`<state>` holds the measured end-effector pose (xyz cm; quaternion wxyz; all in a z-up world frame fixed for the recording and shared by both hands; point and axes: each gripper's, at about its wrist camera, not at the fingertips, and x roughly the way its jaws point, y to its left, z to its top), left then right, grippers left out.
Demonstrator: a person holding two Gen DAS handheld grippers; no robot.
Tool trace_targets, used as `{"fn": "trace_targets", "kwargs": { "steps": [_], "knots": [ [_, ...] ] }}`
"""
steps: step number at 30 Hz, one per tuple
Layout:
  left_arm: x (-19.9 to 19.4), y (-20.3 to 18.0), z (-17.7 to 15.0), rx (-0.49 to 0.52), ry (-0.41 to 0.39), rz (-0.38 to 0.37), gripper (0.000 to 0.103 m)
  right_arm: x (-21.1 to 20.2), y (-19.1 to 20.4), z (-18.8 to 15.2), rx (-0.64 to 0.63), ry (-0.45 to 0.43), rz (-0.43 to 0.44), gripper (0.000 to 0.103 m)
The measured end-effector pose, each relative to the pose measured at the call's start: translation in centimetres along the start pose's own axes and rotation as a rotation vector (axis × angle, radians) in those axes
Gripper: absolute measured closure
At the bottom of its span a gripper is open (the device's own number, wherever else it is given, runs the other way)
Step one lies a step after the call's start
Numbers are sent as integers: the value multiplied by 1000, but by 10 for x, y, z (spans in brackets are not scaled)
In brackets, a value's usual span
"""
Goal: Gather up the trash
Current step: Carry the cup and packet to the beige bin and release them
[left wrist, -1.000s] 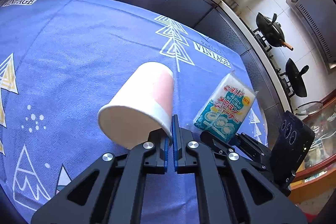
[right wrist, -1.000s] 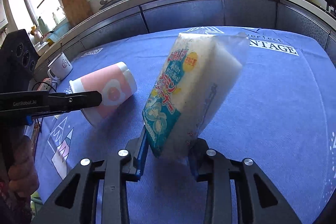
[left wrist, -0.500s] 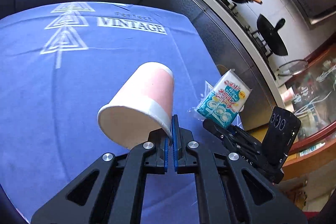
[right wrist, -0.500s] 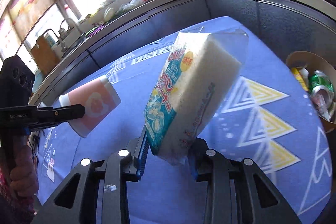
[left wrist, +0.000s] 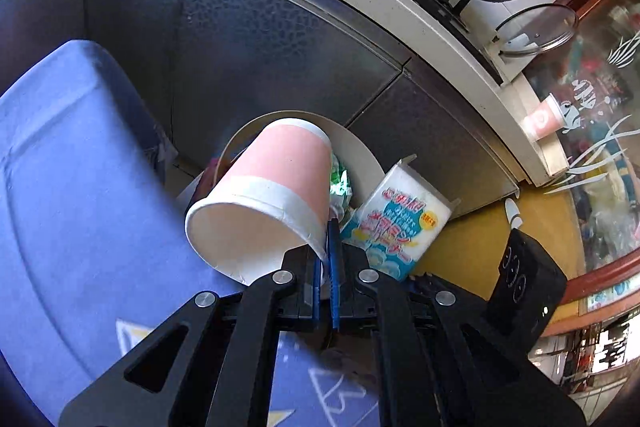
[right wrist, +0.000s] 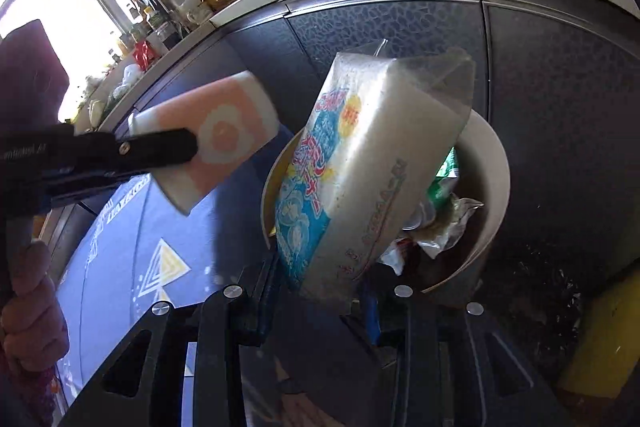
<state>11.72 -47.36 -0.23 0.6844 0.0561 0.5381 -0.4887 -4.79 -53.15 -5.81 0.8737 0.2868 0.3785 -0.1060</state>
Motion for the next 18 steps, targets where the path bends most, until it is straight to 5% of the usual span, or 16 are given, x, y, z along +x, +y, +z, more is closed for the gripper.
{"fn": "trace_targets", "kwargs": {
  "steps": [2, 4, 5, 9, 18],
  "knots": [
    [25, -4, 13, -6, 14, 1, 97, 9, -5, 5, -34, 27, -25, 65],
    [54, -7, 23, -17, 51, 9, 66, 21, -7, 6, -66, 64, -38, 54],
    [60, -5, 21, -27, 60, 32, 42, 26, -6, 6, -76, 77, -46, 38],
    [66, -6, 19, -12, 56, 52, 42, 16, -12, 4, -40, 13, -31, 32],
    [3, -4, -11, 11, -60, 42, 39, -19, -39, -26, 121, -73, 21, 32]
  ]
}}
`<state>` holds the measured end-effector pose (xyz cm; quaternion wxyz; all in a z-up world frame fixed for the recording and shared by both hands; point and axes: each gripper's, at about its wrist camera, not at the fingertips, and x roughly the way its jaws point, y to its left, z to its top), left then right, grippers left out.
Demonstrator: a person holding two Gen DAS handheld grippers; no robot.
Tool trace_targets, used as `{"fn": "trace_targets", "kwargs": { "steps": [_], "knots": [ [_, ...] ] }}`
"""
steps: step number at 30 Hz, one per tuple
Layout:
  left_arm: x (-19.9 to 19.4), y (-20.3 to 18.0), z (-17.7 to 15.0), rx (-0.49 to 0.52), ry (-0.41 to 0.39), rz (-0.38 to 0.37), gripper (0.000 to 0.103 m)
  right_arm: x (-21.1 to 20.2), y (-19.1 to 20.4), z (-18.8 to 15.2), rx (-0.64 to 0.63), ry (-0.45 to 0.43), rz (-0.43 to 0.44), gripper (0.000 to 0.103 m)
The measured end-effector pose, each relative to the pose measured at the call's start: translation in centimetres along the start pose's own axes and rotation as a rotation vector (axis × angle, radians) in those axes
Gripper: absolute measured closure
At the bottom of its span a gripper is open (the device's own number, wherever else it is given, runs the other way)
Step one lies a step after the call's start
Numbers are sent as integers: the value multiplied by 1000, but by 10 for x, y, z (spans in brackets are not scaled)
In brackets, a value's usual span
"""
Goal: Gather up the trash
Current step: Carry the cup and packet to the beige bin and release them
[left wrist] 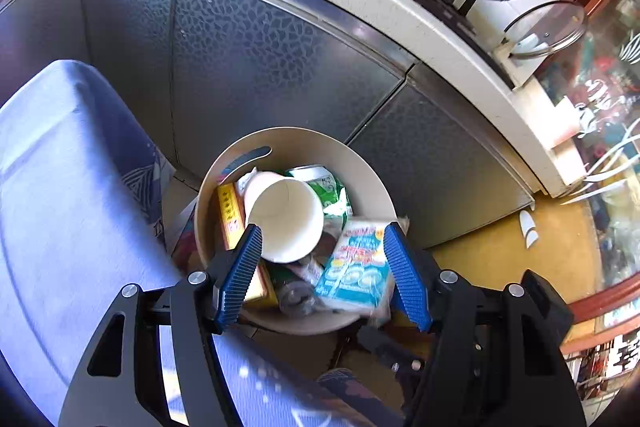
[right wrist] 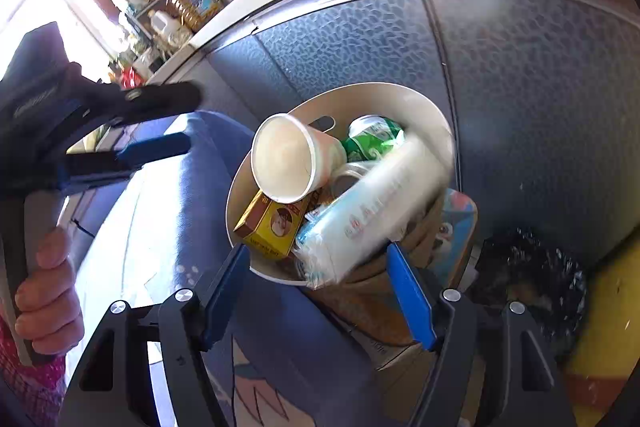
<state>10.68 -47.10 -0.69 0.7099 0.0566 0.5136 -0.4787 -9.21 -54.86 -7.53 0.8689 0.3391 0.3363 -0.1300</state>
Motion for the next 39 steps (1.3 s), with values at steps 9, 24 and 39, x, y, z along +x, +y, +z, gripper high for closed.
{"fn": "trace_targets", "kwargs": {
  "steps": [9, 24, 39],
  "knots": [
    [-37, 6, -57, -23, 12, -13, 36, -16, -2, -1, 32, -70, -49, 47],
    [-81, 34, -100, -51, -7, 13, 36, 42, 21, 26, 7, 40, 3, 78],
    [-100, -10, -128, 87, -70, 111, 36, -60, 29, -20, 80, -64, 80, 63]
  ]
}}
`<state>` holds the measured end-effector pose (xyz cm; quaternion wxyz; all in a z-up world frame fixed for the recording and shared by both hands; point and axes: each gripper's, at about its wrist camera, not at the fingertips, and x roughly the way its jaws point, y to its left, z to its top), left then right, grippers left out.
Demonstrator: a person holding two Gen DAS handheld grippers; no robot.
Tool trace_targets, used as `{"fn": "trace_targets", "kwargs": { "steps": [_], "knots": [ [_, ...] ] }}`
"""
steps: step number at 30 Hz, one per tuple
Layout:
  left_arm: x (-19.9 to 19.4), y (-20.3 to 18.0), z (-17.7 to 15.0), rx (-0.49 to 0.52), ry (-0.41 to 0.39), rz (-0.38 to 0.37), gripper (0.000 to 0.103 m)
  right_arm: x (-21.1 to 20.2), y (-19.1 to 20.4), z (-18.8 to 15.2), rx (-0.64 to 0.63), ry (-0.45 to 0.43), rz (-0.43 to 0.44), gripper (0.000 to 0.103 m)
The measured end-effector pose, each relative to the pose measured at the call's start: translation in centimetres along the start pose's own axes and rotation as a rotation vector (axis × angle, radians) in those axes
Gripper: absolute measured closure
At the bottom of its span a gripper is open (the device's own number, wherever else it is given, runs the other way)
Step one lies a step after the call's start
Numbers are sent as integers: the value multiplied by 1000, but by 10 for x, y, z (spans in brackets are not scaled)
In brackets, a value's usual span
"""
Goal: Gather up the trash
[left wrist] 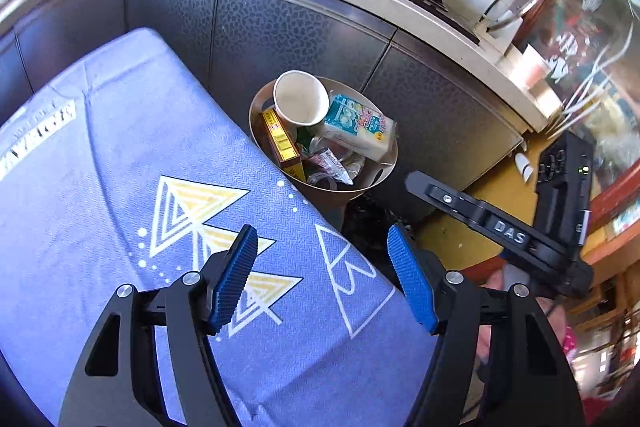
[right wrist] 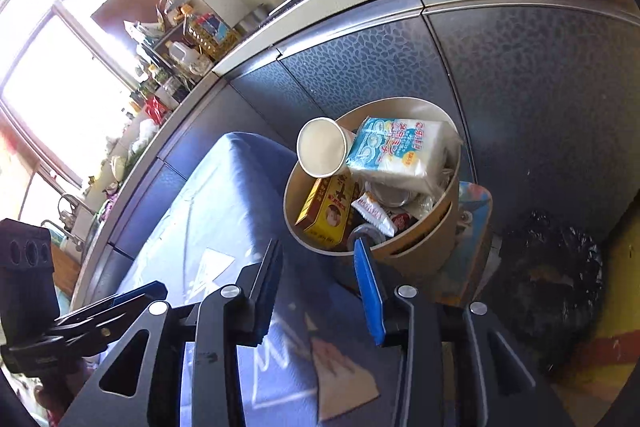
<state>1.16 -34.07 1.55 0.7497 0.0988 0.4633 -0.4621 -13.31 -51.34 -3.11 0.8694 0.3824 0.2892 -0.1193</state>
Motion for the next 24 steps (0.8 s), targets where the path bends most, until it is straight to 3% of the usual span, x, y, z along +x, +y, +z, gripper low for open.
{"fn": "trace_targets", "kwargs": {
  "steps": [4, 13, 22, 24],
  "knots": [
    [-19, -9, -14, 47, -43, 75, 34, -20, 6, -20, 28, -8, 1, 59],
    [-49, -11, -47, 85, -78, 129, 32, -49, 17, -52, 87, 1, 11, 53],
    [-77, -9, -78, 120, -126, 207, 28, -68, 46, -74, 90, 10, -6, 35],
    [-84, -7, -83, 116, -136, 220, 21, -70, 52, -79, 81, 16, -12, 34]
  ]
}}
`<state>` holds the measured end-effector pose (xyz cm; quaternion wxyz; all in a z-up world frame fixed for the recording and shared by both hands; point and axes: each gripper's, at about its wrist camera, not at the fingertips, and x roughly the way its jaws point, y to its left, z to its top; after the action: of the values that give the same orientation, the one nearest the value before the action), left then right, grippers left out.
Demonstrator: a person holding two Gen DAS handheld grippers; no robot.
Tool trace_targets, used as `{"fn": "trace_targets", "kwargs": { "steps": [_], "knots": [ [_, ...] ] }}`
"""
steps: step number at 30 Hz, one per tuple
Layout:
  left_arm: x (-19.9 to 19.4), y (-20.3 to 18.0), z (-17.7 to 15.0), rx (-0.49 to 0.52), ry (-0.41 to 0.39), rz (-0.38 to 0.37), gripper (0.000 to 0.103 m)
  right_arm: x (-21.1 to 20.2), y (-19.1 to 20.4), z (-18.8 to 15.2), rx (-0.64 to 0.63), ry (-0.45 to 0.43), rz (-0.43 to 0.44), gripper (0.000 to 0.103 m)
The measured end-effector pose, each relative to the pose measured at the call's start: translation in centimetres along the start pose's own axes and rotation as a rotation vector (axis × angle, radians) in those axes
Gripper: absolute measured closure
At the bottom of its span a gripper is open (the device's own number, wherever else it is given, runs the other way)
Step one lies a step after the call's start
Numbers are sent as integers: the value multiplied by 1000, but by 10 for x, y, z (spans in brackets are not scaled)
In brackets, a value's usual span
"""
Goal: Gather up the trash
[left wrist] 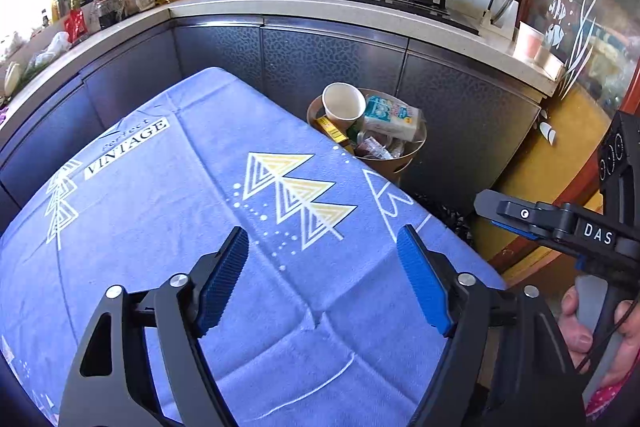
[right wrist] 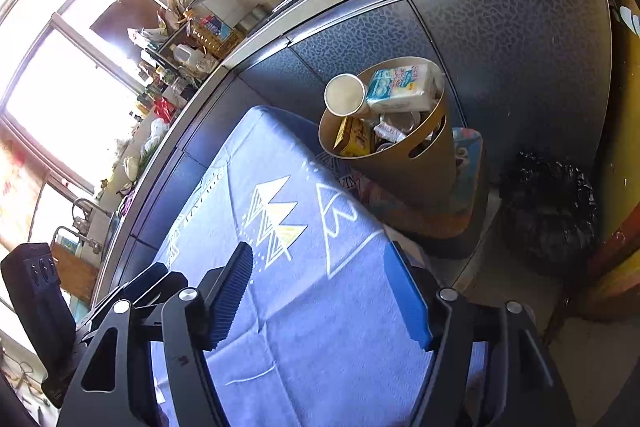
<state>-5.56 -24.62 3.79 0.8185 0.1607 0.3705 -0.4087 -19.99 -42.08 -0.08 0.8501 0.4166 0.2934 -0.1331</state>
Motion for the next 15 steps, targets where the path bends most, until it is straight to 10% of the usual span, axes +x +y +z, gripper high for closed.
{"fn": "trace_targets", "kwargs": {
  "steps": [15],
  "knots": [
    [-43, 10, -18, 0, -63, 84, 6, -25, 39, -28, -81, 11, -10, 17]
  ]
}}
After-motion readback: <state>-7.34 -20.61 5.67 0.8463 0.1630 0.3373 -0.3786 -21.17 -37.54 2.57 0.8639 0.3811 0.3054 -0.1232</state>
